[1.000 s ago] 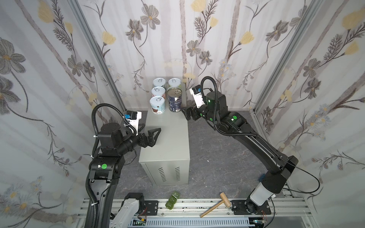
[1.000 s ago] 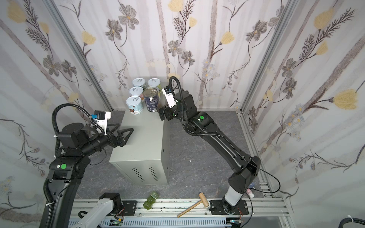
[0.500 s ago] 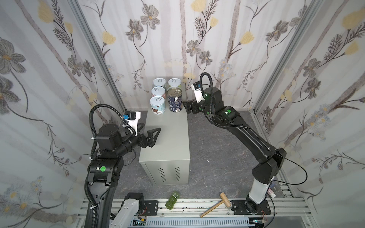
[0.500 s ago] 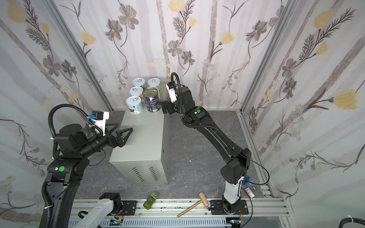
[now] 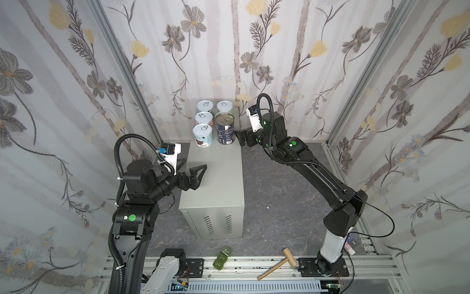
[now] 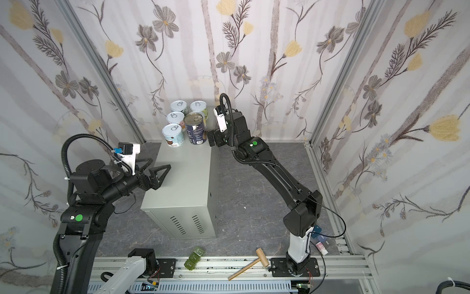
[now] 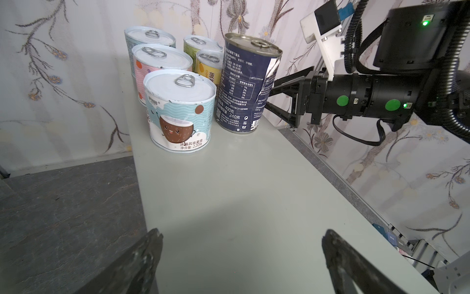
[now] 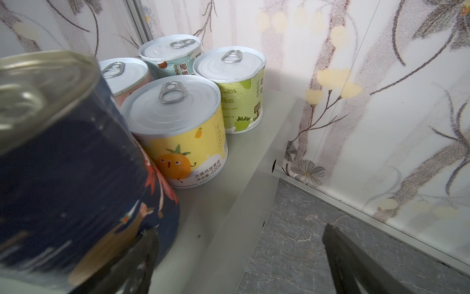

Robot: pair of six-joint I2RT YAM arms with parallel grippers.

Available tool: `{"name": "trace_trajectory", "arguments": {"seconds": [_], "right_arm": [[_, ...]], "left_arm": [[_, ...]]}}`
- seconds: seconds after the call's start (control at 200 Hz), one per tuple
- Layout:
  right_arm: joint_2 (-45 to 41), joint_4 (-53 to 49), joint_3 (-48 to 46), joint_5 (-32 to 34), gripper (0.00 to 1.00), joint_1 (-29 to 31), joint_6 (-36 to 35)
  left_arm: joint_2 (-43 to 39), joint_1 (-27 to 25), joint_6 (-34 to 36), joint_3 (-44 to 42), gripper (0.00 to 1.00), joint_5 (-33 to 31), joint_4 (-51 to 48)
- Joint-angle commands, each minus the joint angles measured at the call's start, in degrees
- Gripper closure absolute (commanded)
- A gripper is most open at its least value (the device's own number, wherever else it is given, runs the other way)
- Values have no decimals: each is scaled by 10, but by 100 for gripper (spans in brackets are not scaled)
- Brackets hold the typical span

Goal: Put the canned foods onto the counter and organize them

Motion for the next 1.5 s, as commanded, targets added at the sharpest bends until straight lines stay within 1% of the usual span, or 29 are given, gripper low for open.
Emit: {"name": "trace_trajectory", "arguments": {"seconds": [0.0, 0.25, 0.42, 0.814, 1.079, 1.169, 1.224, 1.299, 1.494], "right_arm": [[3, 28, 4, -11, 0, 3, 3], [6, 25, 4, -2, 0, 5, 8], [9, 23, 1, 52, 0, 19, 17], [0, 19, -10, 85, 0, 18, 30], [-44, 16, -46, 83, 0, 10, 26], [-59, 13, -60, 50, 0, 10, 16], [-68, 19, -74, 27, 0, 17, 5], [-77, 29, -92, 16, 0, 32, -11], [-93, 48, -118, 31, 0, 71, -16]], "left_arm": [[-1, 0, 2, 4, 0, 7, 7], [0, 0, 0, 2, 0, 9, 11], [-2, 0, 0, 2, 0, 9, 11], [-9, -2, 5, -2, 0, 4, 6], [-6, -2, -1, 1, 0, -12, 9], [-8, -2, -1, -2, 0, -16, 11], [-9, -2, -2, -4, 0, -17, 14], [-11, -2, -5, -7, 0, -16, 20], [-12, -2, -5, -7, 0, -15, 21]]}}
